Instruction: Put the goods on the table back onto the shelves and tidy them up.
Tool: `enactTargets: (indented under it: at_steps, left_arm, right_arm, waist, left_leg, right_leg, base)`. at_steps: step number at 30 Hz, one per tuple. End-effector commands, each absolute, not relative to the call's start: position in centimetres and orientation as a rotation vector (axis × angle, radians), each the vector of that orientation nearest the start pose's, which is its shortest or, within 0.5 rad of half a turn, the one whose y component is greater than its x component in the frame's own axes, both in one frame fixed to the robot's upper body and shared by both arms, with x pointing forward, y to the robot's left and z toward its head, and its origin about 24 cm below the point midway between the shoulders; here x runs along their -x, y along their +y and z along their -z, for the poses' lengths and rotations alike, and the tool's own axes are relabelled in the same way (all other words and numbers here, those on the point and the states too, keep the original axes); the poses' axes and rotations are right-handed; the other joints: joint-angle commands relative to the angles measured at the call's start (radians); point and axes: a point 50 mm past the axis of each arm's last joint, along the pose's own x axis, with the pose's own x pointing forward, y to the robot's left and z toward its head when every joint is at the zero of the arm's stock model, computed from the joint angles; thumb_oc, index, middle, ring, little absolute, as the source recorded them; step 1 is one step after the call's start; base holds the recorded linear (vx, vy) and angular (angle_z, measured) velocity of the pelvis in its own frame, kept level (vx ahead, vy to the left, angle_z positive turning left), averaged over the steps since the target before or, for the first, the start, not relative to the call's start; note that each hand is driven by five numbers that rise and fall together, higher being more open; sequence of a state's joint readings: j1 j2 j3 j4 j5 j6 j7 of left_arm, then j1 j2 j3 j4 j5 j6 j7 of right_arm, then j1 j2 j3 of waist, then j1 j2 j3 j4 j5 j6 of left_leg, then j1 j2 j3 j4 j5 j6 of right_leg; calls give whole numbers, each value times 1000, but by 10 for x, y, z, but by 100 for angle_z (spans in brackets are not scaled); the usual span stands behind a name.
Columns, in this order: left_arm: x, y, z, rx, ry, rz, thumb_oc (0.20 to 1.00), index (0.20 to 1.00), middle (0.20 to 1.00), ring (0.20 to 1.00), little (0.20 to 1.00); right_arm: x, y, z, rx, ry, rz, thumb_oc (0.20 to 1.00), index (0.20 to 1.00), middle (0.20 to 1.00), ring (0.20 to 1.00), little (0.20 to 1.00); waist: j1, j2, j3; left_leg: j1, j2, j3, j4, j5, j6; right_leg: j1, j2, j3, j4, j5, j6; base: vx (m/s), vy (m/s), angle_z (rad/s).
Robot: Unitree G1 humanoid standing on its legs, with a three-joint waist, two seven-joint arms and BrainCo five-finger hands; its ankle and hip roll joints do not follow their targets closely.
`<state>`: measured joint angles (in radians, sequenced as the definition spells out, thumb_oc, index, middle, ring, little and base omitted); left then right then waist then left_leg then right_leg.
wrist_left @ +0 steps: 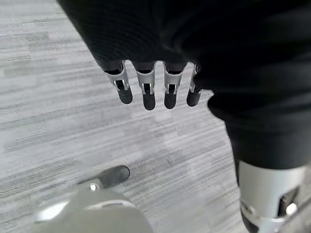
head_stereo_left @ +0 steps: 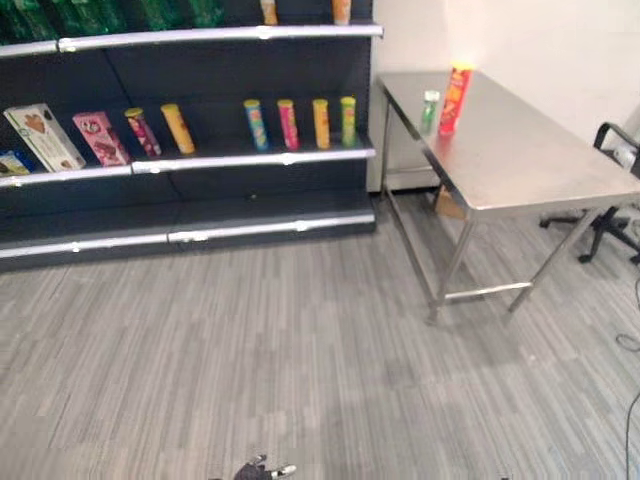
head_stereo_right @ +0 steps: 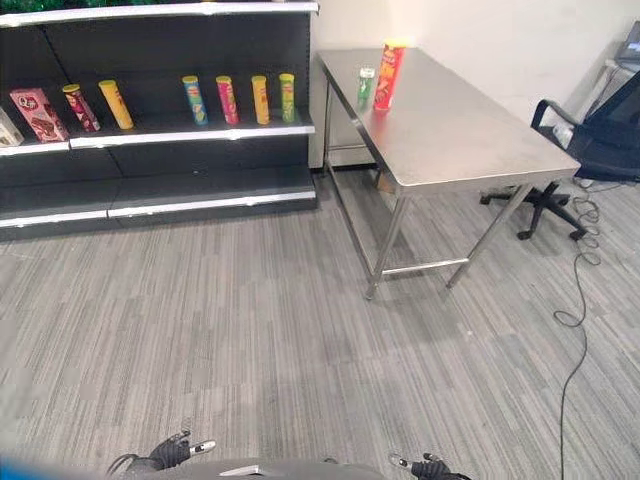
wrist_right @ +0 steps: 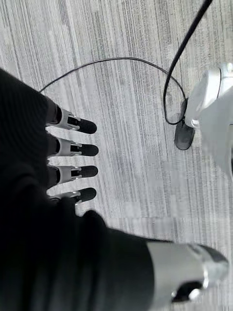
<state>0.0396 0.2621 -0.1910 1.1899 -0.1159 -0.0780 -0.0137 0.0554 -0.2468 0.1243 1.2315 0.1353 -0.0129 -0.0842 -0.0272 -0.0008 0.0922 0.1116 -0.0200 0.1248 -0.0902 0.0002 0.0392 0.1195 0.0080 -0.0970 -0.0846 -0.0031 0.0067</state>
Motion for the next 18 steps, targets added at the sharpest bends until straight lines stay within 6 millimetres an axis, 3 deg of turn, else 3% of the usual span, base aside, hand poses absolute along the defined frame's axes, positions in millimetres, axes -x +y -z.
enactTargets:
  at_steps: [1, 18]
  left_arm:
    - [-109, 244, 152, -242, 1094, -75, 1000, 1000, 1000, 1000, 1000]
    - [-101, 241, 155, -243, 1127, -76, 1000, 1000, 1000, 1000, 1000]
  right_arm:
    - [-85, -249, 159, 257, 1212, 225, 1000, 1000, 1000, 1000, 1000]
    - [-90, -251, 157, 313, 1202, 194, 1000, 1000, 1000, 1000, 1000]
  waist:
    - [-16, -29, 0]
    - [-6, -31, 2]
  left_leg:
    - [24, 43, -44, 11, -37, -80]
    - [18, 42, -57, 7, -37, -74]
  right_leg:
    - [-4, -65, 14, 18, -36, 97]
    - [-12, -64, 16, 15, -31, 99]
  base:
    - [0, 0, 0]
    - [0, 0, 0]
